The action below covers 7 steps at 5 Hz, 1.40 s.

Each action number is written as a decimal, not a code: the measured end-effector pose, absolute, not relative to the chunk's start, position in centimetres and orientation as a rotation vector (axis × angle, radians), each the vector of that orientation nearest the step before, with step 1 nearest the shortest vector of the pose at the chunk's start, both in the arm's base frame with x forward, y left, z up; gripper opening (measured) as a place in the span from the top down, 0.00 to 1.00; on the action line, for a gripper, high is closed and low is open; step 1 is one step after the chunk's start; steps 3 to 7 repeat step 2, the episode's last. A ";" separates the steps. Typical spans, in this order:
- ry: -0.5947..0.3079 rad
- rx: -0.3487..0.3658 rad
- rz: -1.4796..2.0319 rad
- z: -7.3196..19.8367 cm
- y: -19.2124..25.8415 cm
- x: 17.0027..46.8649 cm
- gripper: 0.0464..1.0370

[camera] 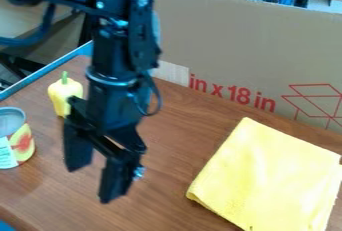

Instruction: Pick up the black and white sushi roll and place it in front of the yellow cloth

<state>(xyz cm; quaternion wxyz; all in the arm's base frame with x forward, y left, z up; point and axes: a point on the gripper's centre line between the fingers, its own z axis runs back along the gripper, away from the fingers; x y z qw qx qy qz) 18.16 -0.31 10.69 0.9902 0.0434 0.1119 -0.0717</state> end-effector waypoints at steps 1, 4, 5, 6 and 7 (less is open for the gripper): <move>0.211 0.154 -0.033 10.7 2.4 18.5 0.04; 0.238 0.187 -0.017 10.2 3.5 18.8 0.04; 0.238 0.187 -0.017 10.2 3.5 18.8 0.04; 0.238 0.187 -0.017 10.2 3.5 18.8 0.04; 0.238 0.187 -0.017 10.2 3.5 18.8 0.04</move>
